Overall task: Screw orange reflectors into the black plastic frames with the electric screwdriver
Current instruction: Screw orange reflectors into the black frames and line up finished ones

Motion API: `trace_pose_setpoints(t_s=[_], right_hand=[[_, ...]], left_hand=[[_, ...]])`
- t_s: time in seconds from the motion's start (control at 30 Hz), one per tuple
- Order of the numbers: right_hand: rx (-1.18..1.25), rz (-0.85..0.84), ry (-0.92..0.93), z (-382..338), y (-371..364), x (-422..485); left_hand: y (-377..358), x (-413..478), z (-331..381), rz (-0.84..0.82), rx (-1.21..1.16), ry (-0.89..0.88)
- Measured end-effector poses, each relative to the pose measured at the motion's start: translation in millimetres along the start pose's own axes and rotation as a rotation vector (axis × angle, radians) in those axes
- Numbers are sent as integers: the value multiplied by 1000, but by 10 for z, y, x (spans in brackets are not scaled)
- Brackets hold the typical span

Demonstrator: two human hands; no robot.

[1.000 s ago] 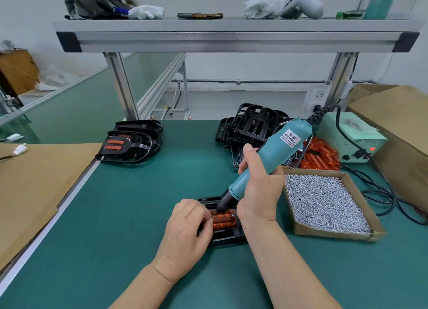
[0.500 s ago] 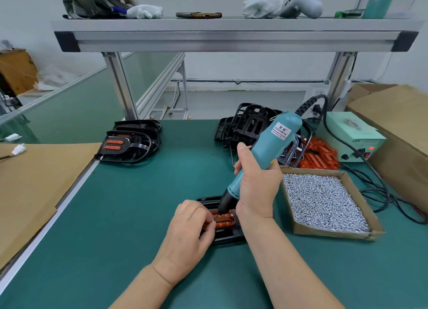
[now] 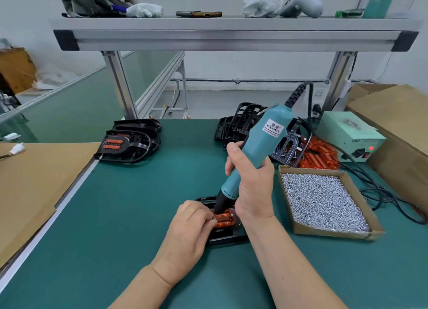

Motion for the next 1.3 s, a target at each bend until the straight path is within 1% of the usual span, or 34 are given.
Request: trace_pose_setpoints(t_s=[0.1, 0.27, 0.5, 0.63, 0.77, 0.83, 0.9, 0.93, 1.0, 1.07, 1.1, 1.2, 1.3], right_hand=[[-5, 0, -7, -2, -19, 17], [-75, 191, 5, 77, -23, -45], [-81, 338, 13, 112, 5, -61], [-73, 373, 11, 108, 37, -55], [-48, 374, 13, 98, 36, -22], [-51, 371, 8, 95, 31, 8], [-59, 369, 0, 92, 33, 39], [-64, 363, -4, 91, 32, 54], [-78, 340, -4, 92, 30, 80], [-91, 312, 1, 98, 24, 92], [-96, 296, 4, 105, 14, 95], [-109, 257, 3, 139, -20, 93], [-116, 230, -11, 185, -59, 89]], left_hand=[[9, 4, -6, 8, -21, 35], [14, -7, -56, 41, 46, 117], [0, -22, -66, 78, 86, 80], [9, -20, -62, 122, 92, 92], [55, 13, -37, 117, 46, 149], [71, 19, -28, 80, 8, 224], [73, 4, -49, 12, -41, 348], [62, -10, -78, -43, -78, 408], [24, -40, -158, -214, -181, 501], [13, -45, -229, -374, -267, 555], [20, -40, -253, -424, -280, 560], [34, -27, -287, -494, -245, 570], [31, -45, -304, -487, -229, 588]])
Point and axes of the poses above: each hand's wrist, its own x-axis towards the middle knuckle, its own y-axis out of the back of the hand, z = x × y, the point moved 3 cm from there along x, towards the middle knuckle, and after that the axes turned 1 degree about x, right-handed, at the moved point
